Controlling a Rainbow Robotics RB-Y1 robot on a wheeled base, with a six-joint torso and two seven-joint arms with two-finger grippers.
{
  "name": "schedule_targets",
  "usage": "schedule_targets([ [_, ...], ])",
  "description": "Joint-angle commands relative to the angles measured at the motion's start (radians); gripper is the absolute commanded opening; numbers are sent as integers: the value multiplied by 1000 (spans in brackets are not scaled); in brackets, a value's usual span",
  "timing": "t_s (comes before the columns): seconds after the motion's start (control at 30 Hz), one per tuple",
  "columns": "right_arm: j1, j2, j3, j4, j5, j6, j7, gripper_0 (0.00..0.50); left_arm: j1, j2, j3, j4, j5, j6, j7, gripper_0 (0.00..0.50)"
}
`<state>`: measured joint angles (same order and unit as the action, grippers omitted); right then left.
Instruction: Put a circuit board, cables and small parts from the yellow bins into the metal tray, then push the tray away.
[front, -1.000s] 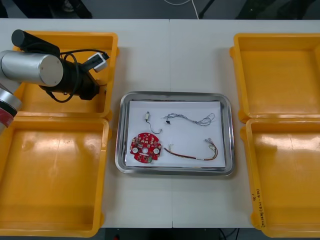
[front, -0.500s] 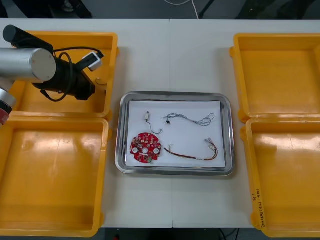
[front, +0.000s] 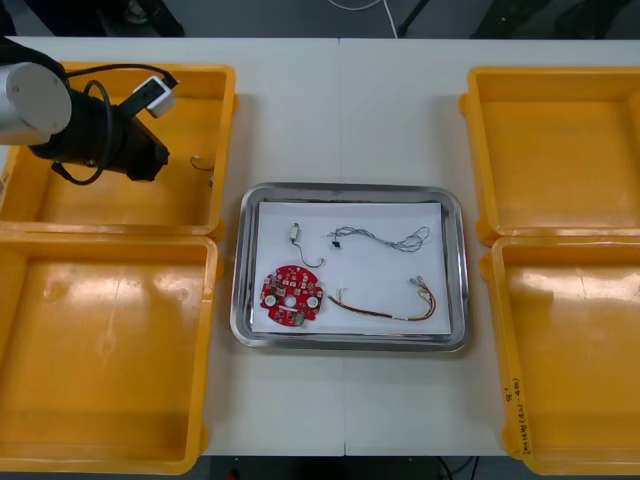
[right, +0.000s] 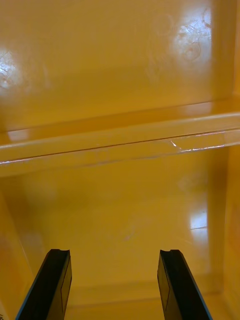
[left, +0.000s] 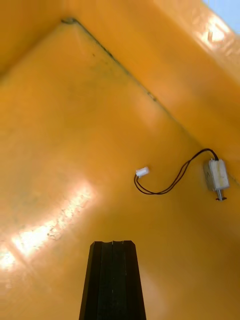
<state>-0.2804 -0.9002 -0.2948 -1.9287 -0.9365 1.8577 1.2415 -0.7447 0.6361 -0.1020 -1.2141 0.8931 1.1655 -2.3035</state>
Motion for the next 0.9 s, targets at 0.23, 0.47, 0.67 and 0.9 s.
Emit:
schedule_targets([
  [0.23, 10, -40, -33, -10, 4, 9, 64, 500, -33, 19, 38, -59, 9, 8, -136, 0],
  [0.47, 60, -42, -33, -46, 5, -51, 70, 500, -36, 16, 24, -59, 30, 0, -122, 400],
  [0.67, 69, -42, -33, -52, 7, -55, 64, 500, -50, 16, 21, -59, 36, -1, -119, 500],
  [0.9, 81, -42, -33, -65, 10, -60, 70, 500, -51, 13, -41, -59, 50, -44, -126, 500],
])
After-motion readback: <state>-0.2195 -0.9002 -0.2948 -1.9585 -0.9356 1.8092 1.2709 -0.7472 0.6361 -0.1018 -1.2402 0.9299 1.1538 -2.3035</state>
